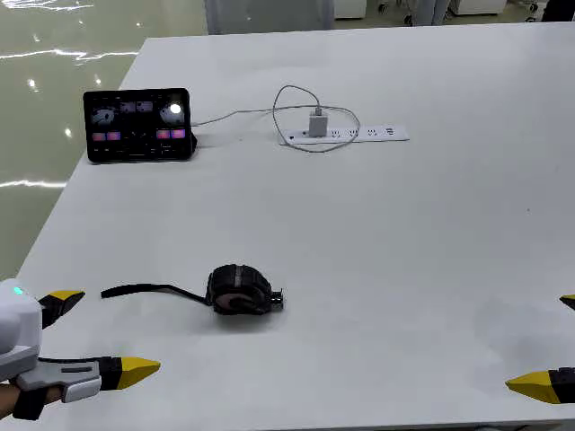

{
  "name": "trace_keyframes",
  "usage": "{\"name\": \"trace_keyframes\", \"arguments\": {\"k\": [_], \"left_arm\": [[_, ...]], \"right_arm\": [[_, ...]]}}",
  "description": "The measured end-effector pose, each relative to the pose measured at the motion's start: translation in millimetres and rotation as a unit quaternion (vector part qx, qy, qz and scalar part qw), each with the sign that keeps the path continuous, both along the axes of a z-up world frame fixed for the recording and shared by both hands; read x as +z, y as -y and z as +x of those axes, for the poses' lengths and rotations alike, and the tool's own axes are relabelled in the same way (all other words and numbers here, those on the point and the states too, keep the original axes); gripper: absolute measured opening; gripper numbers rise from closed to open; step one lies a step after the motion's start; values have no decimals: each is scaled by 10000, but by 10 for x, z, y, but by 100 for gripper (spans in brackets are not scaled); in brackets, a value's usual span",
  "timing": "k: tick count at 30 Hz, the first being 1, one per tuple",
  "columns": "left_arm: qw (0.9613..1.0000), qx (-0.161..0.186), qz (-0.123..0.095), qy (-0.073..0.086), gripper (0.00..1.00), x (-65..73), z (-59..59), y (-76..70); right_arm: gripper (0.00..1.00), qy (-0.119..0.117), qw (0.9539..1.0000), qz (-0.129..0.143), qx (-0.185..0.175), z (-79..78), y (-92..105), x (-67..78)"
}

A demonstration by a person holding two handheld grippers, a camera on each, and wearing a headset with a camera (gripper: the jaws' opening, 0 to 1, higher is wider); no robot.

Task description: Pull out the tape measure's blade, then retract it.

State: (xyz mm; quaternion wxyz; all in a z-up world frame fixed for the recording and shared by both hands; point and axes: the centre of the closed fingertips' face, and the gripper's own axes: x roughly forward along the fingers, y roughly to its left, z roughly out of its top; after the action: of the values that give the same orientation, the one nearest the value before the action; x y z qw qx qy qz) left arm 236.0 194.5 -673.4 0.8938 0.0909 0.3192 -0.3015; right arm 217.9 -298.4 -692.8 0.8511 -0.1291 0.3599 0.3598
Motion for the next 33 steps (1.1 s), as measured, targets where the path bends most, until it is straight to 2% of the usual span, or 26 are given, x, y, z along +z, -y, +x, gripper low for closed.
{"name": "trace_keyframes", "arguments": {"k": [9, 15, 17, 20, 23, 26, 29, 33], "left_arm": [[10000, -36, -51, -8, 99, -29, 14, 75], [10000, -83, -26, 3, 99, -33, 18, 77], [10000, -79, -27, 4, 99, -31, 23, 73], [10000, -88, -36, 9, 99, -28, 34, 71], [9999, -142, -23, -26, 99, -37, 34, 84], [9995, -307, 15, -27, 99, -54, 55, 129], [9987, -491, 79, -85, 99, -64, 97, 190], [9969, -762, 166, -107, 99, -60, 170, 272]], "right_arm": [[99, -10, 10000, -11, 43, 12, -38, -6], [99, 42, 10000, -48, 49, 28, -25, -2], [99, -36, 10000, -29, 20, 21, -27, -13], [99, -34, 9999, -118, 21, 27, -22, -36], [99, 35, 9999, -128, 39, 61, -36, -33], [99, 62, 9998, -142, 121, 118, -103, -36], [99, -54, 9995, -151, 268, 147, -206, -48], [99, 43, 9987, -149, 483, 234, -327, -23]]}}
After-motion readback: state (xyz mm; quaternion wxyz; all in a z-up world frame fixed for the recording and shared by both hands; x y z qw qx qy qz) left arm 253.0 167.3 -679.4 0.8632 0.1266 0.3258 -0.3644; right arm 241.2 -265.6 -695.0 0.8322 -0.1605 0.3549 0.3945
